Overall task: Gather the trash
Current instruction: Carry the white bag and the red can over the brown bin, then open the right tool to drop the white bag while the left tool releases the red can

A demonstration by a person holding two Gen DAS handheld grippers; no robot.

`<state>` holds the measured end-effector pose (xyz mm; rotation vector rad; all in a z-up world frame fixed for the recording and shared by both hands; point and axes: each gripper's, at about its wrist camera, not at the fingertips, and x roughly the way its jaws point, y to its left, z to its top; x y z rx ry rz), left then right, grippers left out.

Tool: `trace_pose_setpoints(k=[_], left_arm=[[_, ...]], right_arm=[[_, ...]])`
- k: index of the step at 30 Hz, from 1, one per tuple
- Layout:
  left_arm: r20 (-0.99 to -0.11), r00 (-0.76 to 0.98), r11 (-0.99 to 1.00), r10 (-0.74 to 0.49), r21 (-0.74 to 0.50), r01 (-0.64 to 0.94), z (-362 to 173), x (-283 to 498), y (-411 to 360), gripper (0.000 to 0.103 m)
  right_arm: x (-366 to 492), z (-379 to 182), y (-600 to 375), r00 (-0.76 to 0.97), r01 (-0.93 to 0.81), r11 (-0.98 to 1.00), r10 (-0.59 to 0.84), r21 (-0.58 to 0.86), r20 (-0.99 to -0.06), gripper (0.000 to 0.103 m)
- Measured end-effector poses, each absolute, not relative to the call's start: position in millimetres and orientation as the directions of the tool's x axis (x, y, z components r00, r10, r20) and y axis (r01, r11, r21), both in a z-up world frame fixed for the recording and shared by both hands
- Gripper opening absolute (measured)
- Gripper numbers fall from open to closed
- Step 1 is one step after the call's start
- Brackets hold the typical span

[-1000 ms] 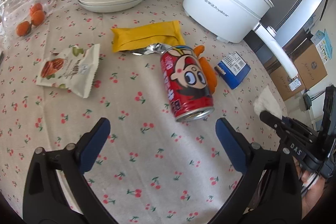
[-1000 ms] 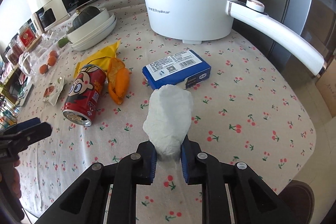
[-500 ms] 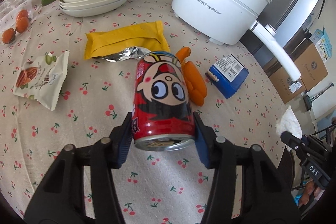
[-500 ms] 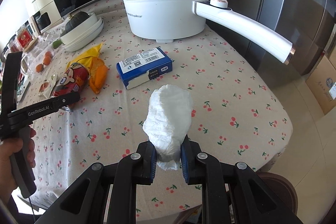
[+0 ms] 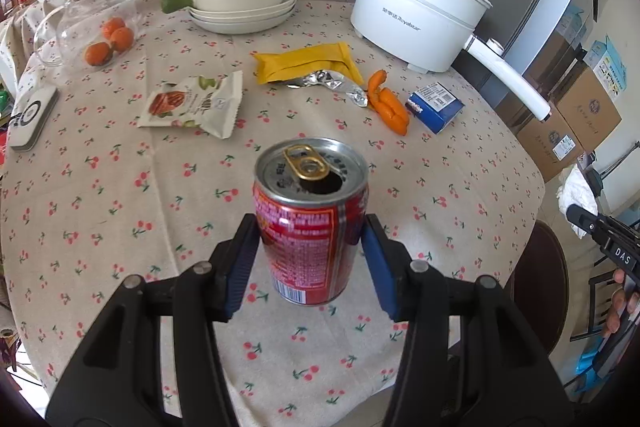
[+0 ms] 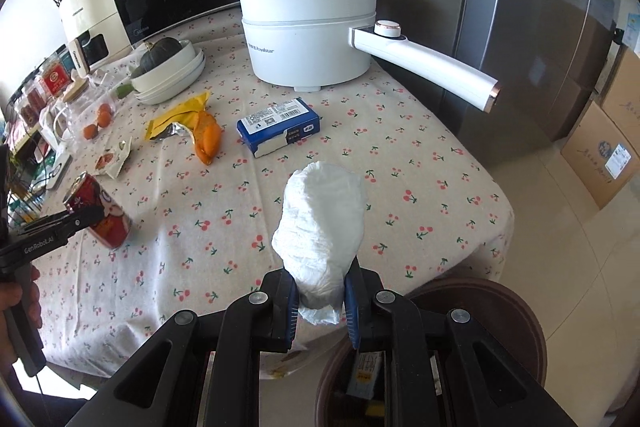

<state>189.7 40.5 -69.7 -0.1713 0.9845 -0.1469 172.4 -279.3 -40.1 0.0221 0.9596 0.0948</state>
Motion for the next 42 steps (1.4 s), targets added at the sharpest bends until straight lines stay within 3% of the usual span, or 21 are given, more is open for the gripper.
trace_pose_setpoints(k=[7,15,34,36,37,38,39,40,42], left_arm=[[-0.795,0.568,0.972,-0.213,-0.229,0.043,-57.3,161.8,61.8,0.054],[-0.774,0.549,0.941,-0.316,-0.331,0.075,-51.9,136.8,51.5,0.054],[-0.754,0.411,0.853,-0.512,-0.392,0.344,-57.4,129.0,-97.7,0.054],[-0.756,0.389,0.84,-0.527,-0.394,0.372,-60.1,128.2,-115.9,0.054],[-0.756,0.377,0.833,-0.534,-0.396,0.387,-61.3,128.0,-125.0,0.054],[-0.757,0.365,0.826,-0.542,-0.398,0.4,-62.8,127.5,-133.8,0.054],[-0.757,0.353,0.818,-0.549,-0.402,0.412,-64.5,126.9,-142.7,0.054],[-0.757,0.34,0.81,-0.558,-0.407,0.422,-66.3,126.4,-151.3,0.054],[-0.754,0.319,0.794,-0.575,-0.42,0.439,-69.6,124.9,-166.9,0.054]], right_arm=[[129.0,-36.3,-287.5,0.538,-0.01,0.999,0.047,0.049,-0.841,0.02],[95.8,-38.8,-307.1,0.502,0.041,0.998,0.02,0.047,-0.865,0.02],[63.4,-74.9,-378.7,0.41,0.141,0.989,-0.028,0.033,-0.912,0.021],[61.9,-77.5,-387.1,0.404,0.16,0.986,-0.025,0.044,-0.914,0.026],[61.3,-78.9,-391.8,0.398,0.174,0.983,-0.022,0.052,-0.917,0.039],[60.5,-80.5,-396.9,0.393,0.19,0.98,-0.019,0.061,-0.919,0.061],[59.0,-81.6,-402.3,0.392,0.206,0.976,-0.016,0.071,-0.92,0.07],[57.2,-82.1,-407.4,0.395,0.221,0.972,-0.015,0.079,-0.918,0.076],[54.3,-82.9,-417.2,0.393,0.239,0.967,-0.014,0.088,-0.919,0.076]])
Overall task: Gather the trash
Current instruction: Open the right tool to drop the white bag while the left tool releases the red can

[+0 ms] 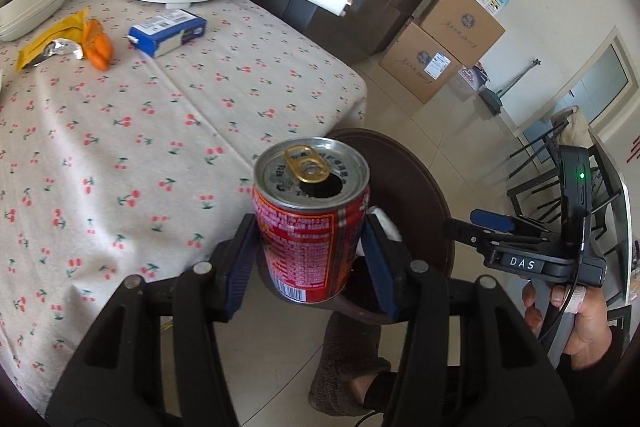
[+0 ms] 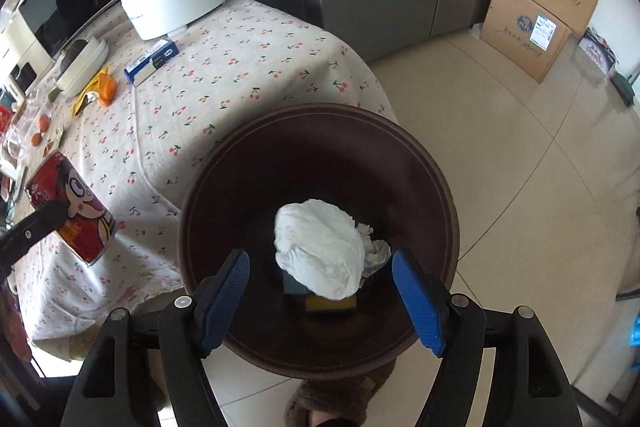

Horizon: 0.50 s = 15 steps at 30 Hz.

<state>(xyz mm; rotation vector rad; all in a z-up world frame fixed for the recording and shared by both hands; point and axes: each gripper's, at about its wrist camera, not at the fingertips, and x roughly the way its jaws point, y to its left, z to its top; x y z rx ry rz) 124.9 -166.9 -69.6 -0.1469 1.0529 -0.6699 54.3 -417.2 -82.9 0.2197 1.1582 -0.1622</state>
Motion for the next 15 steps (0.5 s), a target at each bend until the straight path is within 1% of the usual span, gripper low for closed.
trace_pose_setpoints(k=[6,10,12,14,15], left_arm=[[-0.758,0.272,0.766,-0.592,-0.426,0.48,-80.4,122.0,-205.1,0.054],[-0.769,0.257,0.764,-0.585,-0.417,0.492,-88.5,122.7,-216.2,0.054],[-0.766,0.24,0.754,-0.596,-0.431,0.495,-91.8,123.9,-217.8,0.054],[-0.767,0.213,0.743,-0.605,-0.448,0.498,-94.5,124.4,-220.1,0.059],[-0.773,0.205,0.745,-0.6,-0.446,0.496,-94.9,124.2,-221.6,0.072]], right_arm=[[45.8,-85.8,-441.7,0.385,0.291,0.951,-0.02,0.101,-0.923,0.077],[40.6,-86.3,-450.2,0.383,0.3,0.95,-0.035,0.089,-0.923,0.078],[38.9,-87.2,-454.0,0.38,0.303,0.95,-0.043,0.08,-0.924,0.078],[37.8,-88.2,-457.1,0.375,0.306,0.949,-0.05,0.073,-0.926,0.079],[37.7,-88.5,-458.7,0.373,0.308,0.949,-0.052,0.071,-0.926,0.079]])
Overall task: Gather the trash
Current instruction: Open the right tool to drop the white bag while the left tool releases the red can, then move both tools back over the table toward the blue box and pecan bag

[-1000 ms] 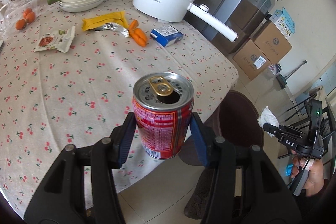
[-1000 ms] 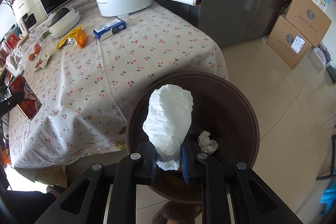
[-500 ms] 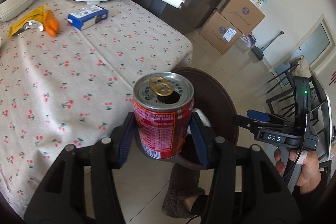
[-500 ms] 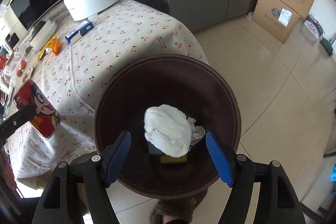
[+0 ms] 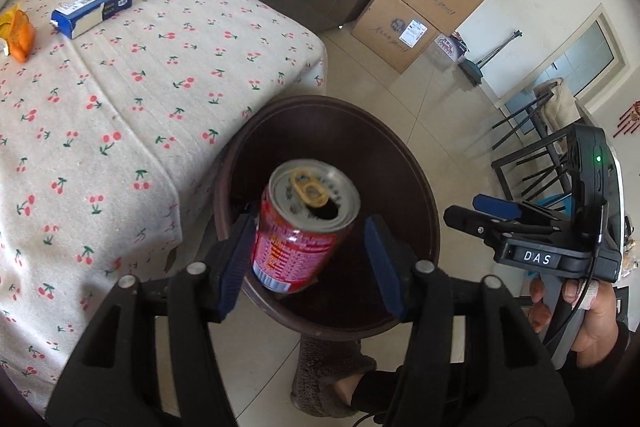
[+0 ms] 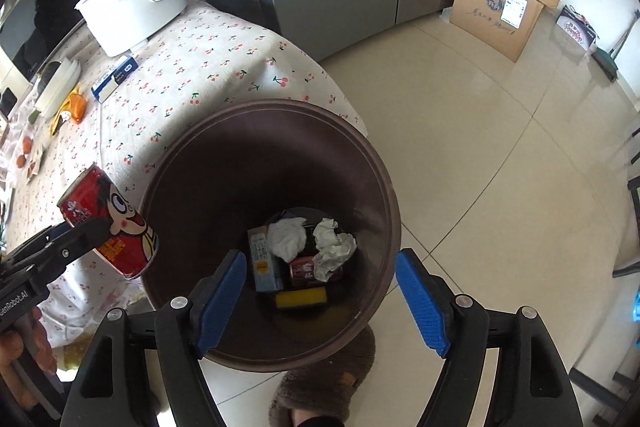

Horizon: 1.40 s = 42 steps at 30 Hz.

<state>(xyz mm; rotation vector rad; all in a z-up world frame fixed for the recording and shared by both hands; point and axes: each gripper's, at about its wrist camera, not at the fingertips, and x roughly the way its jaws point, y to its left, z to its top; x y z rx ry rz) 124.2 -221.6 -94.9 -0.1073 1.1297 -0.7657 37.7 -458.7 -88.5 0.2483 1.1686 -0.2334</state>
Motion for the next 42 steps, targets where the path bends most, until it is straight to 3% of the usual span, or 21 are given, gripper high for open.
trace_pose_setpoints(k=[1,3,7,42], left_arm=[[-0.78,0.222,0.758,-0.586,-0.43,0.491,-94.2,123.4,-220.8,0.084],[-0.793,0.25,0.78,-0.556,-0.393,0.486,-91.7,122.3,-219.2,0.092],[-0.811,0.287,0.81,-0.509,-0.339,0.479,-87.8,122.9,-209.7,0.101],[-0.85,0.434,0.948,-0.299,-0.212,0.237,-73.0,121.4,-21.0,0.102]], right_arm=[[37.4,-88.4,-460.0,0.373,0.31,0.948,-0.053,0.071,-0.926,0.079],[36.9,-88.2,-461.6,0.374,0.314,0.947,-0.054,0.072,-0.926,0.079],[38.2,-87.1,-460.3,0.381,0.315,0.946,-0.052,0.076,-0.923,0.079],[93.4,-62.4,-331.8,0.413,0.129,0.991,-0.011,0.047,-0.911,0.083]])
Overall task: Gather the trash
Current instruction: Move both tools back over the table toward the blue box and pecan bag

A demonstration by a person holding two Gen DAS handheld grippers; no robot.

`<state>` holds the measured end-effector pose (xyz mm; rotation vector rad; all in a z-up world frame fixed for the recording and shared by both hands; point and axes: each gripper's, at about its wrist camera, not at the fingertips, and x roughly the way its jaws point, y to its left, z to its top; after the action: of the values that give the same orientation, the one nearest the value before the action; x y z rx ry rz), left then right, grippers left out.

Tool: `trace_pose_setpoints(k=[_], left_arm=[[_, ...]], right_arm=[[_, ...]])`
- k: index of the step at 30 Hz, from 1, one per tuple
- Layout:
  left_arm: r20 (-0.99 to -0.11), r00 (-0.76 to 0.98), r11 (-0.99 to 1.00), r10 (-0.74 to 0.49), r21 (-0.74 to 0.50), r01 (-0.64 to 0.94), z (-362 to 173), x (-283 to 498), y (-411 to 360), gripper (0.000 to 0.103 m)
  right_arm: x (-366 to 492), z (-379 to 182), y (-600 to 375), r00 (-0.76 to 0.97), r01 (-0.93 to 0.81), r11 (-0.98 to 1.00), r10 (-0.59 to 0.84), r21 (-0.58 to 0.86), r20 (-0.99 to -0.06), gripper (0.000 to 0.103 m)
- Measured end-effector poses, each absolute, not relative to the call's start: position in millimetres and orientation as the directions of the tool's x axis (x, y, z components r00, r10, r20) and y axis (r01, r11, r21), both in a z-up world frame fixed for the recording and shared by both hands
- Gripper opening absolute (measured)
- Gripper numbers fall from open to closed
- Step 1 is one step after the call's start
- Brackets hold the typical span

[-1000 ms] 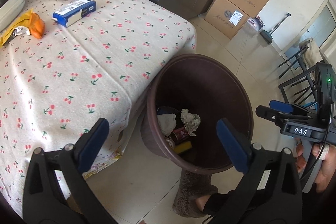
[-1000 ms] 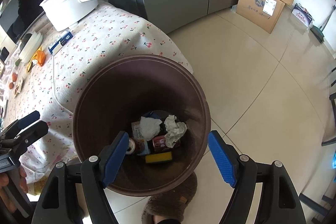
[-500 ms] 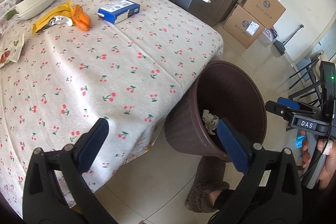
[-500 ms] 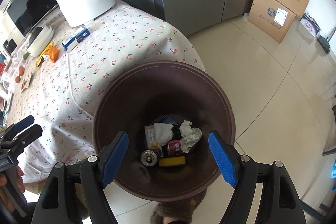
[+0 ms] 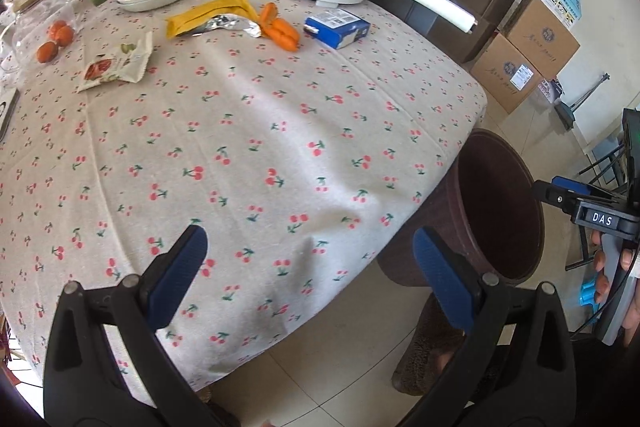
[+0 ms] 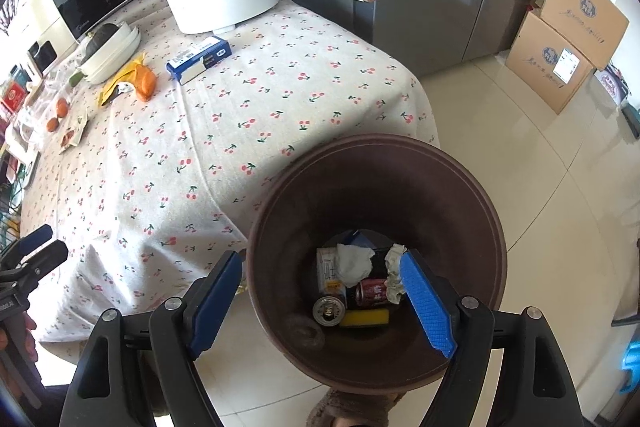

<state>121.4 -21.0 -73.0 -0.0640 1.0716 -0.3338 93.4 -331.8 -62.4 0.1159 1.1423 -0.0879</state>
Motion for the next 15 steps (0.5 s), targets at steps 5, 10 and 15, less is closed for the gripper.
trace_pose_setpoints(k=[5,10,15], left_arm=[[-0.858,0.446,0.964,-0.253,-0.184,0.192,-74.1,117.5,13.0,0.102],[-0.861,0.46,0.974,-0.219,-0.164,0.155,-74.7,117.3,44.9,0.102],[-0.857,0.481,0.982,-0.185,-0.142,0.125,-69.9,122.8,74.5,0.102]], right_arm=[[108.7,-54.3,-298.0,0.433,0.089,0.995,0.009,0.053,-0.901,0.084],[129.7,-50.3,-259.3,0.451,0.049,0.996,0.04,0.07,-0.891,0.085],[154.1,-57.1,-218.8,0.456,-0.015,0.998,0.054,0.053,-0.888,0.086]])
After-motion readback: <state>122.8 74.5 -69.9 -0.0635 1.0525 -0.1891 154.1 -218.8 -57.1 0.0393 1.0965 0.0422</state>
